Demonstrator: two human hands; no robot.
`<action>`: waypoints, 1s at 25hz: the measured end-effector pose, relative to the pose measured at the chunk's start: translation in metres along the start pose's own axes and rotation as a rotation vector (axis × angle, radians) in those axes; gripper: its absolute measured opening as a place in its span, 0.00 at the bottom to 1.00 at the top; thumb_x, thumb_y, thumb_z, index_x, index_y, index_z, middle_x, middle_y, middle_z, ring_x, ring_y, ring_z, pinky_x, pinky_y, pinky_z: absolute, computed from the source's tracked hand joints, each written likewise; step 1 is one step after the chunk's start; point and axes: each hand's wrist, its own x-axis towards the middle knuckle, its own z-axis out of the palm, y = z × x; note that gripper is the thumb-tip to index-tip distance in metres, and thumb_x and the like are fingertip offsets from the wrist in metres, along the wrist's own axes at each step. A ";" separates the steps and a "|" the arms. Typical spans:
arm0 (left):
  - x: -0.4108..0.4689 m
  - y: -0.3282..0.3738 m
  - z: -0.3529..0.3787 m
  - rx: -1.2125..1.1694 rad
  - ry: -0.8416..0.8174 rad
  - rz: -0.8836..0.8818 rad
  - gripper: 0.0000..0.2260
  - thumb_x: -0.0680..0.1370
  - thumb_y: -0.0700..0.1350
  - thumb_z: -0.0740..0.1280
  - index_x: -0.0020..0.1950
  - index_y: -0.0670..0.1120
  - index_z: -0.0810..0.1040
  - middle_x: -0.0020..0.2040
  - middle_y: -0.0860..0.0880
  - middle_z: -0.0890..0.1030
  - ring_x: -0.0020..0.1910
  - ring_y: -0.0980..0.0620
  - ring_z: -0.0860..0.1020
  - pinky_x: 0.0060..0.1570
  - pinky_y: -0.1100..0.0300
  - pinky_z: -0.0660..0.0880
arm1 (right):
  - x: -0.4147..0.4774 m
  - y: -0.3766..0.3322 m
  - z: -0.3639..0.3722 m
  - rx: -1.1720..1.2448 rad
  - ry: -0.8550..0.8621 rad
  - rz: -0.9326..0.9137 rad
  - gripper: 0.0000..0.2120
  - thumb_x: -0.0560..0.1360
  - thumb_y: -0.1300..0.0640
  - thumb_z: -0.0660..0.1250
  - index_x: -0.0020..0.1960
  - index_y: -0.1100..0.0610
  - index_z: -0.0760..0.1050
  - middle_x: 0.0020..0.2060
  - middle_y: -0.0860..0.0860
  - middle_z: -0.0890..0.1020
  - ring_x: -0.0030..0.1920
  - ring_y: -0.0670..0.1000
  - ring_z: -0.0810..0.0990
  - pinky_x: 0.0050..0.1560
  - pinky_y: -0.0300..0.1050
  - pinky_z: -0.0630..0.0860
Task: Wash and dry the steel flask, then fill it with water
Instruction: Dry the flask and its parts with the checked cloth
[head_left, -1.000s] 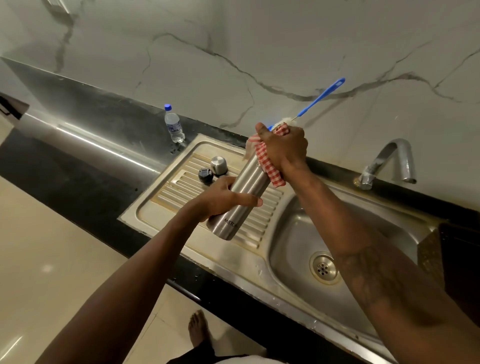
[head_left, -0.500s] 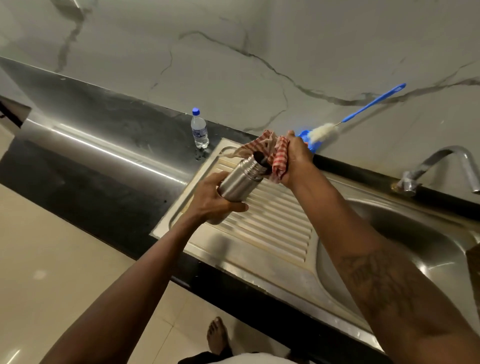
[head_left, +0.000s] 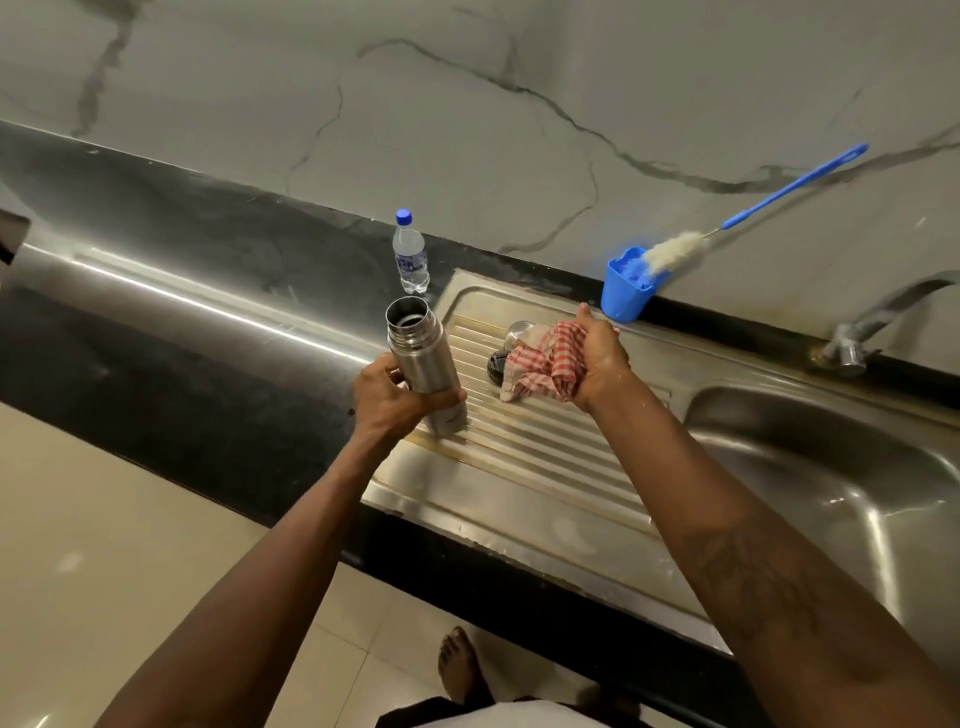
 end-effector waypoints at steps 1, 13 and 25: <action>0.001 -0.003 0.001 0.016 -0.003 0.016 0.35 0.52 0.59 0.86 0.55 0.47 0.83 0.50 0.51 0.86 0.51 0.51 0.84 0.52 0.52 0.83 | -0.008 -0.002 -0.001 0.007 0.012 -0.028 0.29 0.67 0.43 0.79 0.60 0.59 0.76 0.51 0.60 0.86 0.48 0.64 0.87 0.53 0.68 0.82; 0.006 -0.011 0.011 0.057 -0.101 0.103 0.35 0.59 0.53 0.88 0.62 0.51 0.79 0.54 0.54 0.81 0.57 0.50 0.80 0.59 0.56 0.78 | 0.004 0.006 -0.023 0.013 -0.020 -0.030 0.34 0.63 0.45 0.80 0.63 0.61 0.78 0.54 0.61 0.86 0.52 0.64 0.87 0.56 0.67 0.81; -0.066 -0.037 0.039 0.100 0.192 -0.092 0.33 0.62 0.63 0.83 0.60 0.48 0.80 0.53 0.51 0.82 0.47 0.54 0.81 0.49 0.51 0.83 | 0.000 -0.004 -0.062 -0.106 -0.171 0.013 0.31 0.68 0.45 0.77 0.64 0.62 0.78 0.53 0.62 0.86 0.52 0.64 0.87 0.56 0.67 0.81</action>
